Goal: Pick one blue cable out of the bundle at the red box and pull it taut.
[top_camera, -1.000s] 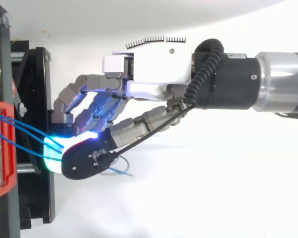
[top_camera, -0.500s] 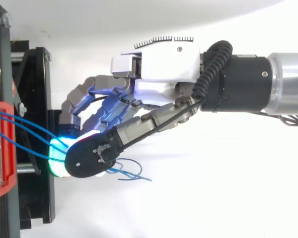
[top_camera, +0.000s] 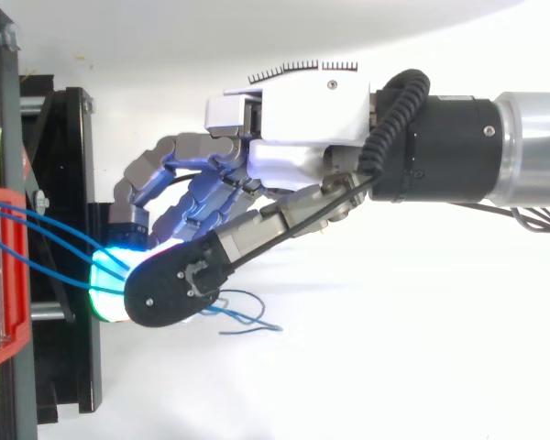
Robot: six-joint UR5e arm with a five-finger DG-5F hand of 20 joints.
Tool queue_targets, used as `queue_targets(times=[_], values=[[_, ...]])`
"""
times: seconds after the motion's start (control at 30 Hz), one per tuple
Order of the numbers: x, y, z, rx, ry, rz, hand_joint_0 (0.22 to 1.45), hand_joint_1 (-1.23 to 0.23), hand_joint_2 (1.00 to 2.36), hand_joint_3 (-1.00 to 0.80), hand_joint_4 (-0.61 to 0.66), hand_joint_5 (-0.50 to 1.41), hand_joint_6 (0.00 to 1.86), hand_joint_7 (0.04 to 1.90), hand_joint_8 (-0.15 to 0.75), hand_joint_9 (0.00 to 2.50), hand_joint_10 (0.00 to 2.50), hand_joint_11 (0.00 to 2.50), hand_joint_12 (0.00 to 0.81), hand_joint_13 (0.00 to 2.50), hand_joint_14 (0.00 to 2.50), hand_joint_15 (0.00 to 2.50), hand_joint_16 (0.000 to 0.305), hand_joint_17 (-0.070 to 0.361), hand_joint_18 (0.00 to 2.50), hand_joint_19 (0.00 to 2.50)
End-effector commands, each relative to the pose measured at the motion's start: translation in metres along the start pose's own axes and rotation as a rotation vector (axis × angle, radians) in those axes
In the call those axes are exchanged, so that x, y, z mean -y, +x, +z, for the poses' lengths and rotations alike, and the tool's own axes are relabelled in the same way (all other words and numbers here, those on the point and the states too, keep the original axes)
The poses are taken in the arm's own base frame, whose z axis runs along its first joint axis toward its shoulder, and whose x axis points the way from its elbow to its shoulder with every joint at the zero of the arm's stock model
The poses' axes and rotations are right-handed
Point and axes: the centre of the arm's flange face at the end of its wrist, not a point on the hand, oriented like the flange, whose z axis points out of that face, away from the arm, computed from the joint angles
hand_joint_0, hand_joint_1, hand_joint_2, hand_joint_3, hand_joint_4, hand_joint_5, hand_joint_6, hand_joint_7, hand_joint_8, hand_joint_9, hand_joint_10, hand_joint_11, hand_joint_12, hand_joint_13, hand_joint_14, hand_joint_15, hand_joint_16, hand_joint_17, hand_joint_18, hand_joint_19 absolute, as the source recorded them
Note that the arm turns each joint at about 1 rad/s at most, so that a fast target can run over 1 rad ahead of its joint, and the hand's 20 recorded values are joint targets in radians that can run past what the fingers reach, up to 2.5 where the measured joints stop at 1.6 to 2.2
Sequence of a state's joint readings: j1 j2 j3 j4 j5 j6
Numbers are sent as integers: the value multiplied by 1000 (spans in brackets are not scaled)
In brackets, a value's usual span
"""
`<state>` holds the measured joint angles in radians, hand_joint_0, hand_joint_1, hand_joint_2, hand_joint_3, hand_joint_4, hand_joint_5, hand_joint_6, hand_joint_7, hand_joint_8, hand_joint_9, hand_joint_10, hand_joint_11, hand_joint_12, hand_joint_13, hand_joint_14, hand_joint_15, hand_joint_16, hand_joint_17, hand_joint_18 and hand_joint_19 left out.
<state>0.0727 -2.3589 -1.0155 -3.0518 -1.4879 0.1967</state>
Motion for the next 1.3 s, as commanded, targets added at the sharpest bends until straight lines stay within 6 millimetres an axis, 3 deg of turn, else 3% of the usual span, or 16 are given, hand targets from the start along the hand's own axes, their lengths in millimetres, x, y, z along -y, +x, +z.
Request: queue_targets(times=[0.0, 0.33, 0.67, 1.27], values=[[0, -1, 0, 0, 0, -5, 599, -661, 1010, -385, 176, -225, 904, 776, 350, 650, 12, 911, 435, 1021, 18, 581, 55, 123, 545, 243], [1, 1, 0, 0, 4, -7, 571, -635, 1002, -479, 180, -225, 897, 786, 356, 660, 13, 905, 441, 1011, 18, 587, 56, 126, 540, 252], [0, 1, 0, -1, -2, -13, 641, -794, 1000, -500, 172, -223, 924, 807, 340, 685, 8, 943, 416, 1018, 17, 619, 54, 123, 566, 229], [1, 1, 0, -1, 0, -22, 654, -740, 1014, -333, 125, -216, 939, 893, 348, 720, 11, 960, 418, 1017, 17, 615, 54, 121, 579, 239]])
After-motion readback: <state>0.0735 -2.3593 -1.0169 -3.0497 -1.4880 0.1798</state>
